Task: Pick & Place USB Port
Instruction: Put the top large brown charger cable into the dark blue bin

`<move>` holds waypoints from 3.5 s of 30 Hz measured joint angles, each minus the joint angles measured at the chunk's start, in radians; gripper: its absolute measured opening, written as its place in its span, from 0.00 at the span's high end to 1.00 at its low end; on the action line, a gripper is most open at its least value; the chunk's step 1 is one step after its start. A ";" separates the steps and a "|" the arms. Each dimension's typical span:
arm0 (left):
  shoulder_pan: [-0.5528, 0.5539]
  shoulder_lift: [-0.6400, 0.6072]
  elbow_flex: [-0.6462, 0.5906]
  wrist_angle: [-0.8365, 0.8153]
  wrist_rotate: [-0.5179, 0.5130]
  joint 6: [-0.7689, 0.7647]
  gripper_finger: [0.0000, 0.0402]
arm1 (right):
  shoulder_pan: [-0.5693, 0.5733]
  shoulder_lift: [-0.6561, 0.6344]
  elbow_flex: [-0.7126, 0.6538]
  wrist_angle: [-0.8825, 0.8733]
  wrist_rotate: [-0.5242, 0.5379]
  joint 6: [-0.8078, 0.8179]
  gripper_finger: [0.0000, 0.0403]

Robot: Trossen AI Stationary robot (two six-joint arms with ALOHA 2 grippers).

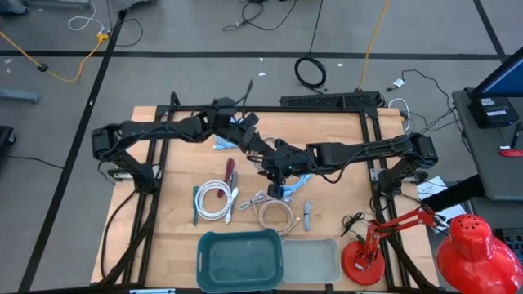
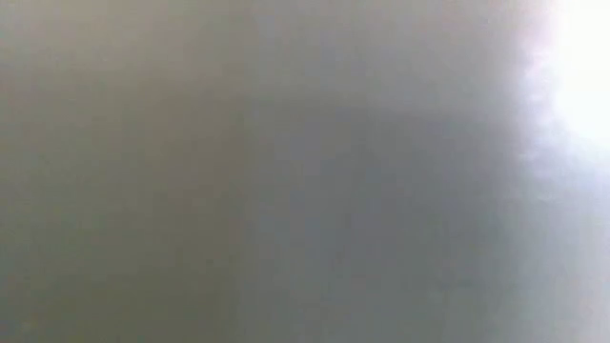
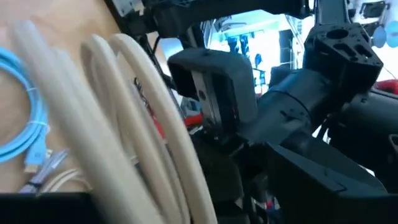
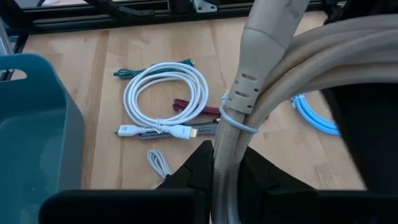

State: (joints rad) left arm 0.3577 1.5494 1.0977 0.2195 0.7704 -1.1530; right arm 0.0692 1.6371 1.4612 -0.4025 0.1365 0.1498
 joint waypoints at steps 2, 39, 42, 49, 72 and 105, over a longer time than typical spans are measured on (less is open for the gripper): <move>0.012 0.000 0.000 -0.032 0.018 0.016 0.50 | 0.000 0.000 0.000 -0.010 -0.003 0.007 0.94; -0.031 -0.324 -0.002 -0.880 -0.129 0.357 0.93 | 0.014 -0.134 0.002 0.243 -0.058 0.075 0.48; -0.172 -0.373 -0.002 -0.847 -0.239 0.237 0.93 | 0.021 -0.163 0.002 0.181 -0.059 0.078 0.46; -0.573 -0.385 -0.003 -0.602 -0.735 -0.127 0.93 | 0.032 -0.232 0.002 0.026 -0.060 0.056 0.46; -1.119 0.128 -0.108 0.068 -1.275 -0.737 0.93 | 0.038 -0.322 0.000 -0.244 -0.009 -0.009 0.46; -1.033 0.131 -0.086 -0.121 -0.866 -0.803 0.51 | 0.037 -0.322 0.000 -0.344 -0.007 -0.001 0.47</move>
State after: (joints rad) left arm -0.6752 1.6806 1.0119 0.0985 -0.0958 -1.9563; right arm 0.1066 1.3151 1.4616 -0.7464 0.1291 0.1486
